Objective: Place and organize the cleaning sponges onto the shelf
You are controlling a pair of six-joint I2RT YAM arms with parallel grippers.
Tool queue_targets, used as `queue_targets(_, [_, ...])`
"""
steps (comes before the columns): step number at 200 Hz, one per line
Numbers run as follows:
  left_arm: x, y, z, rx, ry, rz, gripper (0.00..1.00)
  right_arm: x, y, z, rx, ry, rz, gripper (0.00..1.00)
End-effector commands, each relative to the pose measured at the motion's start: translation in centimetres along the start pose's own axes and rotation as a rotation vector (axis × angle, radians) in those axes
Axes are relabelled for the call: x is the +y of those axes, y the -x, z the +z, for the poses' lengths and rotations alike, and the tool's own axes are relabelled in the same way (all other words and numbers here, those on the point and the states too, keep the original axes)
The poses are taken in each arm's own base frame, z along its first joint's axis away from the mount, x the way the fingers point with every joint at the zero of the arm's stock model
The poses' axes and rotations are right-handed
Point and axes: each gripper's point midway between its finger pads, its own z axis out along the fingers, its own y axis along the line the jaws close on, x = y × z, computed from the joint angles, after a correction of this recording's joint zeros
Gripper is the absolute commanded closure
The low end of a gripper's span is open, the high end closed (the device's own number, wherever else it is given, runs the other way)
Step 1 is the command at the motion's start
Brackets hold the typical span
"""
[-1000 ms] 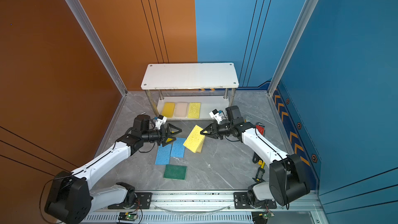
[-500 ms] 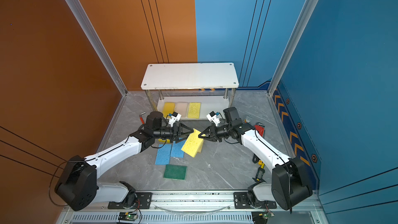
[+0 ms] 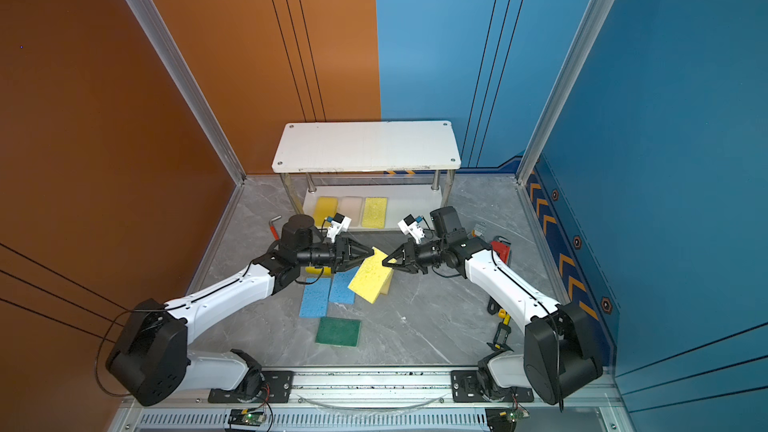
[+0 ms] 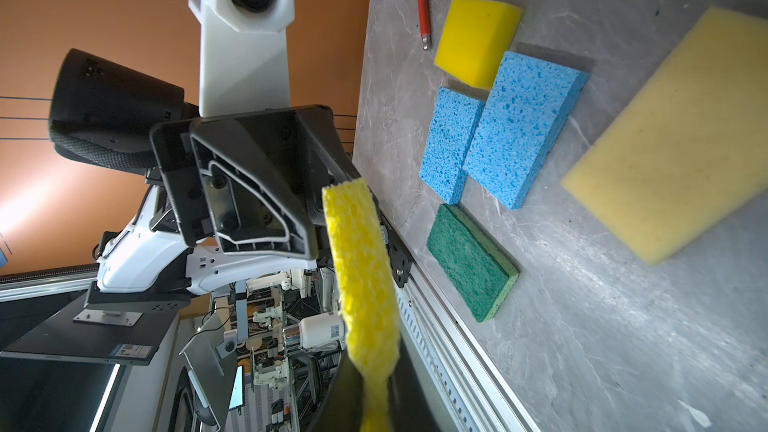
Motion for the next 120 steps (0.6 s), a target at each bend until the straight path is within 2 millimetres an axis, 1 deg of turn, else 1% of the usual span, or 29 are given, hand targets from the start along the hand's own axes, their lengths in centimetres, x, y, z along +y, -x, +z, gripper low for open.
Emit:
queue_targets(1, [-0.5,-0.6,0.2,0.016,-0.022,0.025,0.77,0.0,-0.1,0.4,0.019,-0.003,-0.011,0.89])
queue_targets(29, [-0.5,-0.3,0.2,0.010,-0.020,0.027,0.86,-0.1,0.0,0.5,0.018,-0.005,-0.011,0.89])
queue_targets(41, [-0.4,-0.3,0.3,0.009,-0.018,0.027,0.91,-0.2,0.0,0.5,0.018,-0.009,-0.007,0.86])
queue_targets(68, [-0.3,0.0,0.4,-0.007,-0.010,0.027,0.92,-0.2,0.3,0.3,0.006,-0.012,0.001,0.66])
queue_targets(85, [-0.2,0.7,0.2,-0.047,0.004,0.023,0.92,-0.2,0.8,-0.6,-0.030,-0.016,0.009,0.51])
queue_targets(105, [0.0,2.2,-0.2,-0.144,0.029,-0.001,0.93,-0.3,1.7,-2.3,-0.102,-0.019,0.039,0.43])
queue_targets(120, [0.0,3.6,-0.4,-0.233,0.017,-0.034,0.94,0.0,2.8,-3.5,-0.184,0.008,0.062,0.40])
